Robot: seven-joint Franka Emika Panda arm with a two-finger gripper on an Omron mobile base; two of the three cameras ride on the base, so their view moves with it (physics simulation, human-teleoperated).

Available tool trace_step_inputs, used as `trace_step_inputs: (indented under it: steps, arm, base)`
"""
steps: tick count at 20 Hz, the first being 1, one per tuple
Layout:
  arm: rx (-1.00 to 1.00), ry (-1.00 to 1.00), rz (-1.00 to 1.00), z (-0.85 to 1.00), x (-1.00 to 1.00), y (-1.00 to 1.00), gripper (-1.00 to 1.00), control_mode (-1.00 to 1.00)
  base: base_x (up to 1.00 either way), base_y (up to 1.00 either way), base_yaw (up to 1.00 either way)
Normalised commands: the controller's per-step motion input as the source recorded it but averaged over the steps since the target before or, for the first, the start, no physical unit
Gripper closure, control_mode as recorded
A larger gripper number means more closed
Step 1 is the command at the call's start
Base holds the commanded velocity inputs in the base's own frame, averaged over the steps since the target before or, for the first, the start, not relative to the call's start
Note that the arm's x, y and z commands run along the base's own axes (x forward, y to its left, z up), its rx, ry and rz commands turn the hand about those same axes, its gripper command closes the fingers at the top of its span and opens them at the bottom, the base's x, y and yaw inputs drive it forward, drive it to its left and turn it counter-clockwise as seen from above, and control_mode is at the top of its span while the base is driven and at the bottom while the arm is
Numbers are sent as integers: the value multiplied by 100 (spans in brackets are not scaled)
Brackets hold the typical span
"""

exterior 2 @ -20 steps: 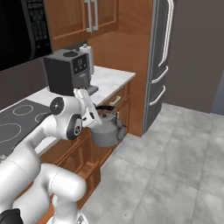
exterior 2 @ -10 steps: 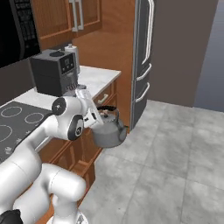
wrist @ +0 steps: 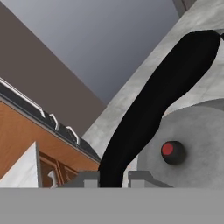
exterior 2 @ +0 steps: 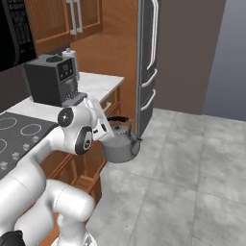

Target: The kettle is done boiling. Turn off the stove, then wait for 300 timesteps before moving the kettle to the dining table.

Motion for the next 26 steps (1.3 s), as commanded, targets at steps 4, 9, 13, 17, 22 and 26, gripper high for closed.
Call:
trace_step_inputs:
  steps: [4,9,13,17,22,26]
  arm:
    - [0,0,0,0,0,0,100,100]
    - [0,0,0,0,0,0,100,100]
    - [0,0,0,0,0,0,100,100]
    - [0,0,0,0,0,0,100,100]
    - [0,0,0,0,0,0,100,100]
    - [0,0,0,0,0,0,100,100]
  base:
    - [45,-38,-21]
    - [50,-43,-19]
    - [57,-47,-18]
    - [61,-46,-17]
    - [59,-44,-16]
    - [26,-18,-12]
